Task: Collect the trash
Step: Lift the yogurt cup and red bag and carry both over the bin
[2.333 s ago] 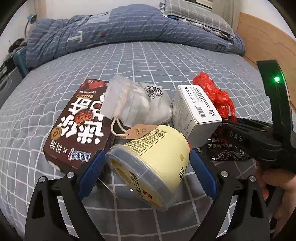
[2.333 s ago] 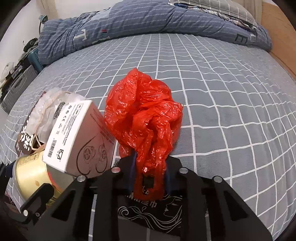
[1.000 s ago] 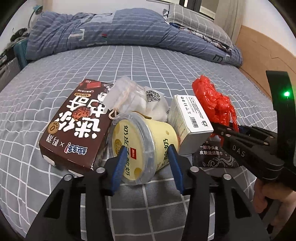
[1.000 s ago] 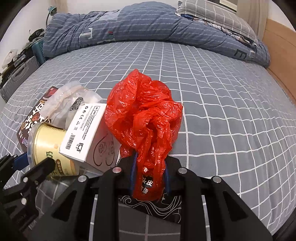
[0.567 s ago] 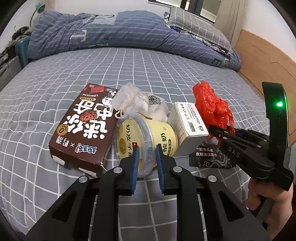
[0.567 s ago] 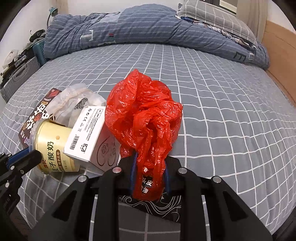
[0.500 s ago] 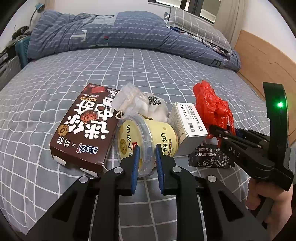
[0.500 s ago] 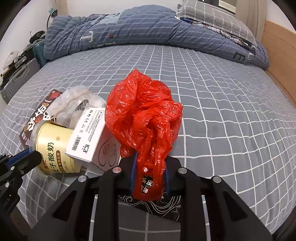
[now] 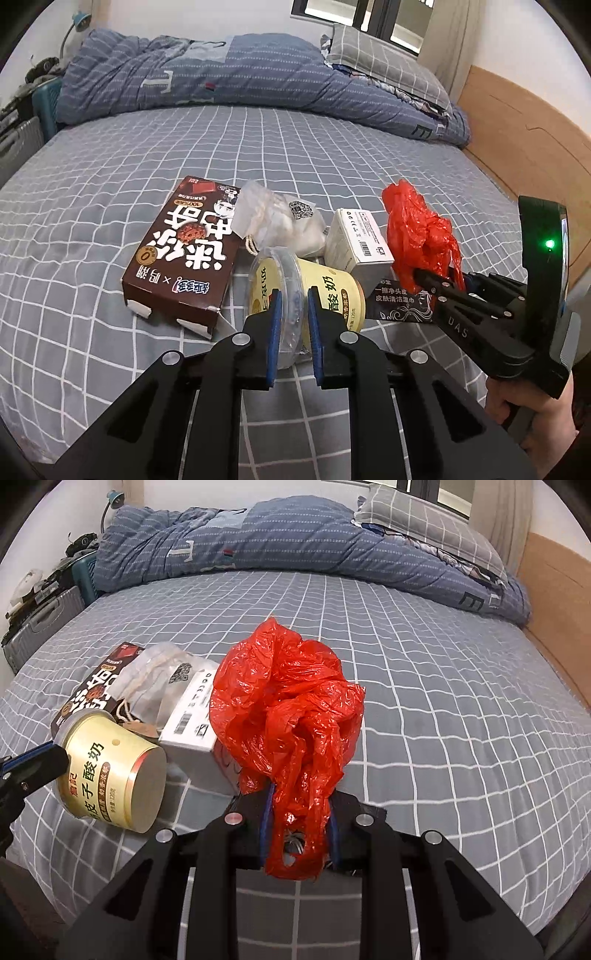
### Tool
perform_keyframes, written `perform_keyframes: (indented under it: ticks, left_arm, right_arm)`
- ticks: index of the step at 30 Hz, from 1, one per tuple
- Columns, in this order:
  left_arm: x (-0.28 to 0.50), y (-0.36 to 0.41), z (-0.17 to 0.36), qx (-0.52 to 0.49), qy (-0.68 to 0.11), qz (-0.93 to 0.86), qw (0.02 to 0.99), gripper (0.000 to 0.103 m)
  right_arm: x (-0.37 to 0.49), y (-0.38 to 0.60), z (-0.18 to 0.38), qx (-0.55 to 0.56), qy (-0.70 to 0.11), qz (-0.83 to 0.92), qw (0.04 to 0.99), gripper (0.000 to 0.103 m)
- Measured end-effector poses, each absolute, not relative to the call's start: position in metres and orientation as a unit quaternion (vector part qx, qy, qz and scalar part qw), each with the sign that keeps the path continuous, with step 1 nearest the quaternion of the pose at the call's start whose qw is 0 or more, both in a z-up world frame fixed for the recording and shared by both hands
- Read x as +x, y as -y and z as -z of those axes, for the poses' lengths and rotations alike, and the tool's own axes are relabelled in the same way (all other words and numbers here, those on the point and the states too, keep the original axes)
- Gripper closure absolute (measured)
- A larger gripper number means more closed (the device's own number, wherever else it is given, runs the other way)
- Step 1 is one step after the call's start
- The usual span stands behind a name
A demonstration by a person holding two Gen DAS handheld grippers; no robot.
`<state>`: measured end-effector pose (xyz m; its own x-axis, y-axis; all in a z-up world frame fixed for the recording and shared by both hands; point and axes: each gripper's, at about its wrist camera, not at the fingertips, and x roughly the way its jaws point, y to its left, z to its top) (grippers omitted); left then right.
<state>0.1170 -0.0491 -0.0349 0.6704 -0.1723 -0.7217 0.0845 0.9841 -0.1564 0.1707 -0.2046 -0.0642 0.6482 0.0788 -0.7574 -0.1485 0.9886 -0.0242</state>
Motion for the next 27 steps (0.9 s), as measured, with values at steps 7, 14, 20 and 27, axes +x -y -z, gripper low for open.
perform_keyframes:
  ticks: [7, 14, 20, 27]
  left_arm:
    - [0.103, 0.047, 0.024, -0.060, -0.392, 0.076, 0.915, 0.090]
    - [0.085, 0.041, 0.019, -0.060, -0.393, 0.075, 0.915, 0.090]
    - [0.069, 0.033, 0.017, -0.060, -0.396, 0.071, 0.914, 0.090]
    - [0.051, 0.031, 0.012, -0.062, -0.398, 0.067, 0.913, 0.090]
  right_arm:
    - [0.152, 0.210, 0.048, -0.031, -0.400, -0.063, 0.914, 0.080]
    - [0.134, 0.209, 0.035, -0.029, -0.391, -0.065, 0.918, 0.081]
    - [0.119, 0.212, 0.031, -0.024, -0.391, -0.061, 0.918, 0.081]
    - [0.098, 0.213, 0.025, -0.016, -0.387, -0.062, 0.920, 0.081]
